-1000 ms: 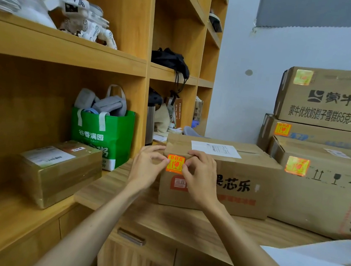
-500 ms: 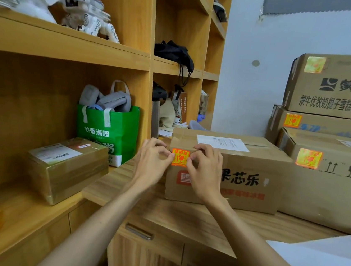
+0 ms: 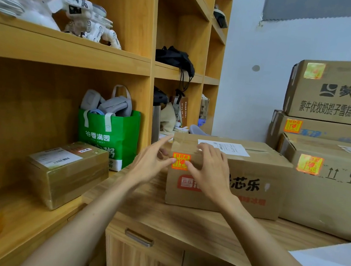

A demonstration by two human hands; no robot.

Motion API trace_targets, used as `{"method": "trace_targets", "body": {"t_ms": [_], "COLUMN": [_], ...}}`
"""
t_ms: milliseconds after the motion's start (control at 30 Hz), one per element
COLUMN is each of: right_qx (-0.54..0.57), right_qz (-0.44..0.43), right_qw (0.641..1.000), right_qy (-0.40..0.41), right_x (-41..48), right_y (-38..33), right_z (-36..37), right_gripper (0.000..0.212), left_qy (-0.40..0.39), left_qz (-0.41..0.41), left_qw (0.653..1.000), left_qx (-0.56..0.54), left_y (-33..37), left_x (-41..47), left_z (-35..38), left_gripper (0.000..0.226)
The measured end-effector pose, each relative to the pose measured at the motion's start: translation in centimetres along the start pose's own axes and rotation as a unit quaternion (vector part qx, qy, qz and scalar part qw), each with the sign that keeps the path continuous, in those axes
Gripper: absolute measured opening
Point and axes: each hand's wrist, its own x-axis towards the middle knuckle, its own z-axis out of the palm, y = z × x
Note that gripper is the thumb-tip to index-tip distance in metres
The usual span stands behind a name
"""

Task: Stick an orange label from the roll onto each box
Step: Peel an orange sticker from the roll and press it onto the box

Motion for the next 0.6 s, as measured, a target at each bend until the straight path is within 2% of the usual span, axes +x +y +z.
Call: {"method": "trace_targets", "body": {"t_ms": [67,133,300,433,600], "right_qx": [-0.022,-0.022,0.035,0.047,0.034], "right_qz": [-0.002,-0.007,-0.009,0.001,0.009], "right_qw": [0.999,0.998,0.999,0.999,0.999], "right_qy": [-0.043,-0.061,-0.021,-0.003,-0.006], "right_x": [0.3,0.5,0.3,0.4,1.0], "right_y": [0.6,1.0,1.7,1.6,1.5], "right_z": [-0.3,-0.4,-0.5,-0.1,0.5], "right_gripper": [0.06,0.062,0.046,0.042,0.037], "left_qy": [-0.038,-0.042,-0.004,0.022,0.017], "left_qz": [0.012,0.02,0.045,0.049,0.045], "left_qw": [0.999,0.999,0.997,0.994,0.993], "left_qx": [-0.005,-0.012,-0.069,-0.096,-0.105], "left_y": [-0.5,-0.8,-0.7,-0.5,-0.6], "left_x": [0.8,1.1,0.5,0.4,1.0], "left_z": [-0.2,-0.2,0.4,0.8,1.1], "left_gripper": [0.057,0.049,0.031,0.026,0.019]}}
